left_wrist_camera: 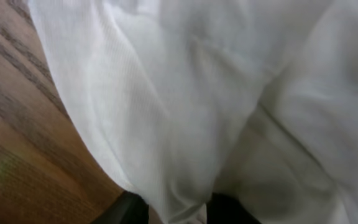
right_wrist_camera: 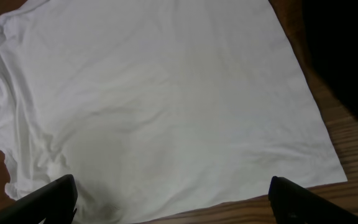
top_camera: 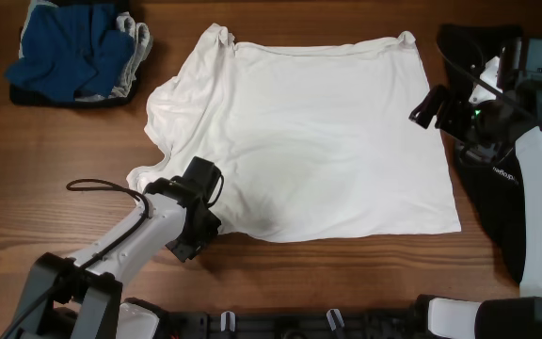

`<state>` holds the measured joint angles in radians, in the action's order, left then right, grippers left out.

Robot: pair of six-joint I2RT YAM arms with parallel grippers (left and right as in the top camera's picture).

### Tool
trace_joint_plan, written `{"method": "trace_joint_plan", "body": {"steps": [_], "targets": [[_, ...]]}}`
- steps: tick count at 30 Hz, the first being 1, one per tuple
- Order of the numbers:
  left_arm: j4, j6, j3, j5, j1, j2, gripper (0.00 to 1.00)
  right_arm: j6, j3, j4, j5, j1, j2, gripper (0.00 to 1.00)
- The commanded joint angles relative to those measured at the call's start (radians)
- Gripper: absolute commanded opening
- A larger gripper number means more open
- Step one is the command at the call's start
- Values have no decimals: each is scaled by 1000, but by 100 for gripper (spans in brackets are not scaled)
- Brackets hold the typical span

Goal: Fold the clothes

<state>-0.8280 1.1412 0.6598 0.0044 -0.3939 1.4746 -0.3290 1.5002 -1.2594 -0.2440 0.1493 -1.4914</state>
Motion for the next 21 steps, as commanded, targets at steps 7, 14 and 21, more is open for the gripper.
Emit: {"method": "trace_joint_plan", "body": {"steps": [7,14,21], "targets": [[19,-67,-17,-112,4,42,4,14,-2,7,-19,-6,-1,99],[-254,-229,167,152,4,-59,4,15,-2,7,-19,-6,-1,99],[-427,-326,333,132,4,-124,4,27,-2,14,-19,-6,-1,99]]}}
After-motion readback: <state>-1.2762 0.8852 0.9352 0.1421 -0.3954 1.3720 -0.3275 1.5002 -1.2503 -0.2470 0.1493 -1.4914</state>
